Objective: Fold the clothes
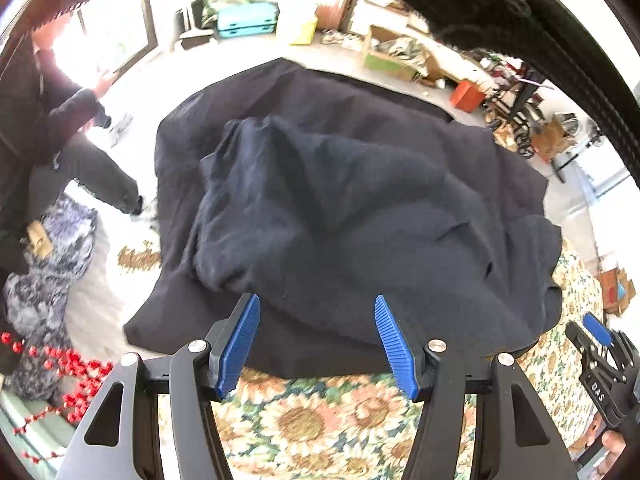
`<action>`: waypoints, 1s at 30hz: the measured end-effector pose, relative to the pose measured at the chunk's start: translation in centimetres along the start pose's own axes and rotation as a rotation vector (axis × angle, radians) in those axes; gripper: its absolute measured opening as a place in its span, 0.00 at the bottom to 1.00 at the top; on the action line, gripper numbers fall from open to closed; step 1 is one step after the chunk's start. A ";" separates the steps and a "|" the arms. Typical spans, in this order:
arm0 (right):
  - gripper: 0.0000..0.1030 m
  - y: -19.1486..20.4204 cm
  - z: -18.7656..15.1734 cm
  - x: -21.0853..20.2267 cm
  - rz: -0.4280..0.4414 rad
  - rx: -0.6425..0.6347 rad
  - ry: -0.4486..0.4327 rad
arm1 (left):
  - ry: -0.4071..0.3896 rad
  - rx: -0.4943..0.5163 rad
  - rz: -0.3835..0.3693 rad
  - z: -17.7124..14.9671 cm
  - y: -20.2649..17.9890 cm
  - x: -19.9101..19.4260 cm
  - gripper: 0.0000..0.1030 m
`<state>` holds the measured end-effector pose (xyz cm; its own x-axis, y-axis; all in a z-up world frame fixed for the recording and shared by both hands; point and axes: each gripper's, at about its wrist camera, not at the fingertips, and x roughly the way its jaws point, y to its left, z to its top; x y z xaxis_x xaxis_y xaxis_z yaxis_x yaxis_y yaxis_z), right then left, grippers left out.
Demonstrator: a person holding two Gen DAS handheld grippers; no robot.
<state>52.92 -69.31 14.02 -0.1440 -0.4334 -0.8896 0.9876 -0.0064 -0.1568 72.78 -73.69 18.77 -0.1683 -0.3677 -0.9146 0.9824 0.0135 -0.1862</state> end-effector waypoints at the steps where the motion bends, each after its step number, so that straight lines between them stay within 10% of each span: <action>1: 0.32 0.3 0.3 -0.1 0.019 -0.001 -0.022 | -0.002 0.011 0.005 0.0 -0.4 0.1 0.59; 7: 0.26 -0.3 0.0 6.2 0.040 0.004 0.097 | 0.091 0.012 0.139 0.4 2.5 6.2 0.52; 11: 0.27 -3.6 -1.6 9.1 0.137 0.090 0.152 | 0.094 -0.104 -0.021 -0.2 6.6 6.9 0.50; 14: 0.27 -4.1 -0.9 7.2 0.143 0.075 0.151 | 0.060 -0.106 -0.106 0.8 7.1 4.1 0.26; 17: 0.32 -3.6 1.5 4.1 0.046 0.000 0.096 | 0.040 -0.027 0.025 3.4 5.1 0.9 0.03; 25: 0.01 -0.4 8.4 8.4 0.086 -0.030 0.133 | 0.149 -0.007 0.075 7.2 -0.4 6.8 0.01; 30: 0.00 -6.6 6.6 14.0 -0.040 0.092 0.209 | 0.161 -0.207 -0.001 7.0 6.6 8.7 0.01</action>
<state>44.77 -81.26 5.39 -0.1840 -0.2347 -0.9545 0.9809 -0.1058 -0.1631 78.37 -83.27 12.12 -0.1960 -0.2150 -0.9567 0.9476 0.2093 -0.2412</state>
